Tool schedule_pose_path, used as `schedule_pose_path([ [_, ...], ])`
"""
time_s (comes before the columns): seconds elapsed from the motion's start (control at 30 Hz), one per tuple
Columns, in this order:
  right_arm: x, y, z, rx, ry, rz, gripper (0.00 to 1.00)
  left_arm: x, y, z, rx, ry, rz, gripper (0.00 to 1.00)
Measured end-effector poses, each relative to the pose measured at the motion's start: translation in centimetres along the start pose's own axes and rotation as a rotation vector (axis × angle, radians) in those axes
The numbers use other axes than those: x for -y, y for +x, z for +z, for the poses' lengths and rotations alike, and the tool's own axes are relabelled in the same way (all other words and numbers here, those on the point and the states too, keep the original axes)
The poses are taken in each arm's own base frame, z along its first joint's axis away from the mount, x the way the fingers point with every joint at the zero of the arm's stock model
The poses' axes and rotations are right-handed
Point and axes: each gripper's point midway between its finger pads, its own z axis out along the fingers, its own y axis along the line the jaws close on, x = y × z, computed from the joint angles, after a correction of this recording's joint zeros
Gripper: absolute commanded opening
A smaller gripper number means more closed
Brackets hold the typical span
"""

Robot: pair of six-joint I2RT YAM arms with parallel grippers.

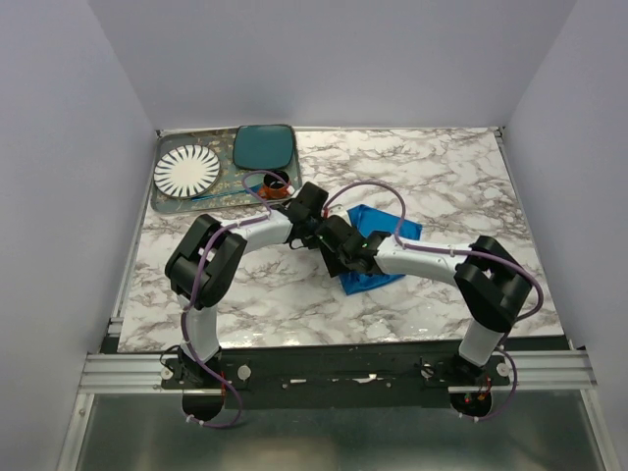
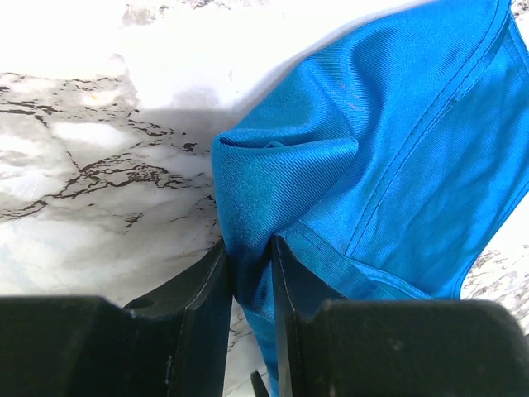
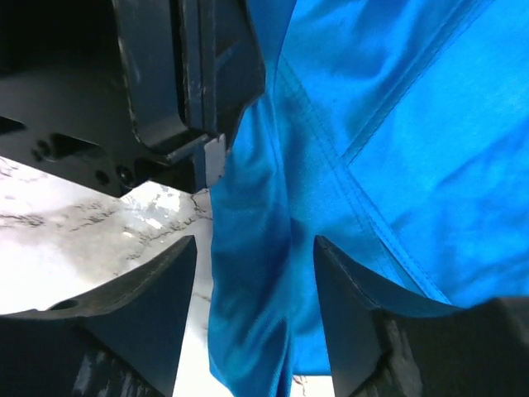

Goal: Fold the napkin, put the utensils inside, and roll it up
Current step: Roll the napkin with the utensil

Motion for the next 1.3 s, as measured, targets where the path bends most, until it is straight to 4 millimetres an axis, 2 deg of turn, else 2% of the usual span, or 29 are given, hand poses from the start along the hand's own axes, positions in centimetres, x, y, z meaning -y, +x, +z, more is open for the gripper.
schedule_pose_path([
  [0.13,-0.5,1.0,1.0,-0.014,-0.004,-0.012,0.60,0.0,0.0,0.0,0.001,0.001,-0.001,0.31],
  [0.33,-0.9,1.3,1.9,0.004,-0.013,0.004,0.57,0.1,0.1,0.1,0.003,0.007,-0.006,0.31],
  [0.6,-1.0,1.2,2.2,0.046,-0.027,0.027,0.30,0.1,0.1,0.1,0.010,0.016,-0.006,0.31],
  [0.73,-0.7,1.1,2.4,0.058,-0.073,0.052,0.23,0.0,0.1,0.1,0.018,0.026,-0.004,0.32],
  [0.83,-1.1,0.9,2.4,0.058,-0.132,0.067,0.17,-0.2,0.1,-0.1,0.024,0.027,0.003,0.41],
  [0.87,-1.2,0.7,2.5,0.061,-0.161,0.079,0.15,-0.3,0.0,-0.2,0.027,0.025,0.006,0.50],
  [0.97,-1.5,0.3,2.8,0.068,-0.276,0.125,0.11,-0.8,-0.1,-0.7,0.031,0.014,0.029,0.63],
  [1.17,-1.7,0.0,2.7,0.043,-0.557,0.203,0.09,-1.7,-0.1,-3.0,0.047,-0.005,0.091,0.70],
  [1.3,-2.0,0.4,2.3,0.002,-0.715,0.234,0.08,-2.3,0.2,-4.6,0.056,-0.008,0.111,0.71],
])
